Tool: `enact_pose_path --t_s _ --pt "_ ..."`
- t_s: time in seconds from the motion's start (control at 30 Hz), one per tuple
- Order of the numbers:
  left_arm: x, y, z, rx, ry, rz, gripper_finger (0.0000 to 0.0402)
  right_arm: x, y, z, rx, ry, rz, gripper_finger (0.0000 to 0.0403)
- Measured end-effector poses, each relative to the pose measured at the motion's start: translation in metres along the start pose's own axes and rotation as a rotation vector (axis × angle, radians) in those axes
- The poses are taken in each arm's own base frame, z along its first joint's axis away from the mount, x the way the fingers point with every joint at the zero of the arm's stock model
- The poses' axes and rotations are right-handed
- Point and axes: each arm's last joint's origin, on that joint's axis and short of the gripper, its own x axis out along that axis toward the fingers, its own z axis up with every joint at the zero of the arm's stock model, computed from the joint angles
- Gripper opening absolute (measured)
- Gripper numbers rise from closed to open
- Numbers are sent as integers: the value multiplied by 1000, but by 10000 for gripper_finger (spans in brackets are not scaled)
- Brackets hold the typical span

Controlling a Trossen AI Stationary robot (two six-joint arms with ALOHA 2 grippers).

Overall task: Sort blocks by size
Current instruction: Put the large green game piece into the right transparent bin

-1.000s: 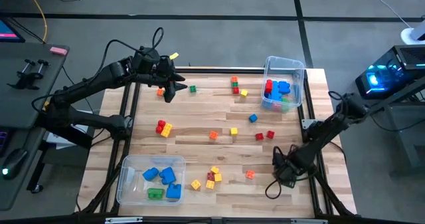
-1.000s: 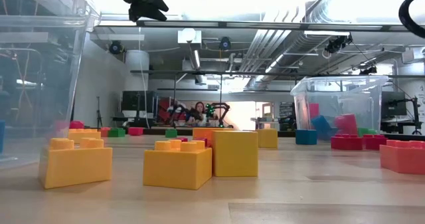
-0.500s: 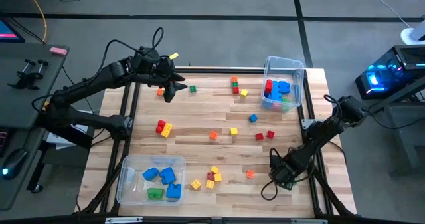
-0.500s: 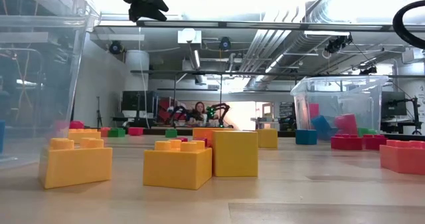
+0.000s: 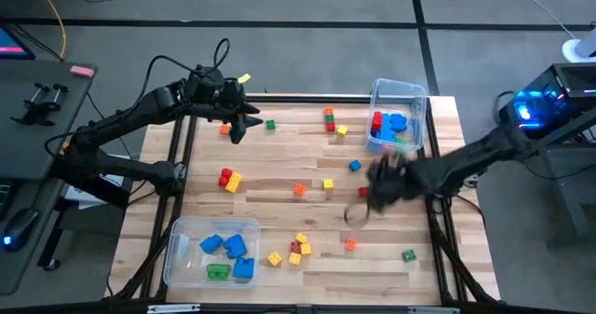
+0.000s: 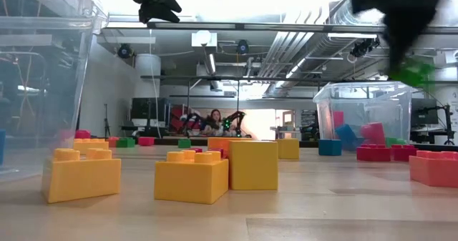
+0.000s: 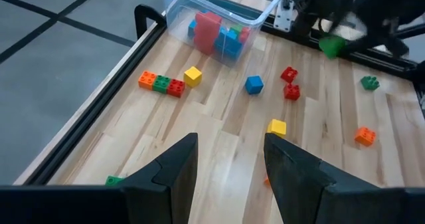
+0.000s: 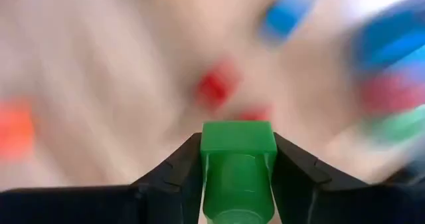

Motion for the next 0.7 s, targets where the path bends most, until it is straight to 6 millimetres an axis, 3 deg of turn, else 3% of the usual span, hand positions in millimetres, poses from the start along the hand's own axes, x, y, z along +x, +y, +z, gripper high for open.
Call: enact_pose_path --t_s 0.13,0.27,0.43,0.6,0.7 --pt "0 0 0 -35 0 0 161 -30 -53 35 186 -293 -157 131" --pt "0 -2 0 -70 2 -7 161 -36 -105 44 309 -354 -305 131" --pt "1 -6 -3 -78 30 -23 161 -14 -152 51 492 -351 -367 131" --pt "0 -7 -8 -123 87 -20 161 18 -177 57 628 -342 -309 135" --pt "-4 -7 -14 -151 132 -14 161 29 -188 58 677 -308 -346 201"
